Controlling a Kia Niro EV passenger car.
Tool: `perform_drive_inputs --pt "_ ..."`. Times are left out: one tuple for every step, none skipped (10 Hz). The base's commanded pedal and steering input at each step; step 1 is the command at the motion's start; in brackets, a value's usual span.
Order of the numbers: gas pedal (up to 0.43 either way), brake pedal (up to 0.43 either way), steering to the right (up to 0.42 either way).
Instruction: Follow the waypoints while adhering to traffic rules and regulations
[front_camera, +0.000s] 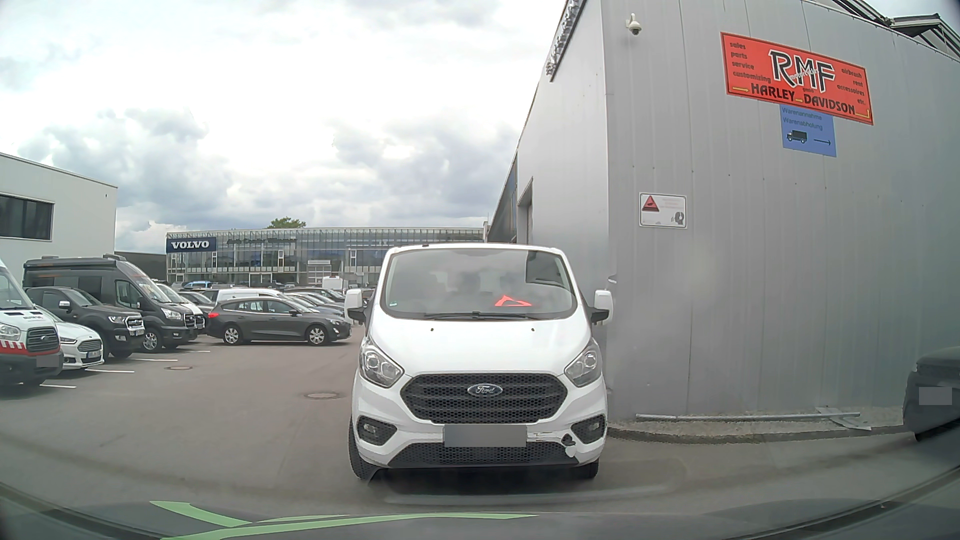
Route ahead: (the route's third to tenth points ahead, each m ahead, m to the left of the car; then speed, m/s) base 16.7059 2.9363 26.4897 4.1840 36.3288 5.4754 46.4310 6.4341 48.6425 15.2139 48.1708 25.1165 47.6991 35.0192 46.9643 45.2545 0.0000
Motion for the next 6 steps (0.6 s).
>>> perform_drive_inputs --pt "0.000 0.470 -0.462" --pt "0.000 0.470 -0.462" --pt "0.000 0.470 -0.462" --pt "0.000 0.470 -0.462" --pt "0.000 0.470 -0.462" --pt "0.000 0.470 -0.462"
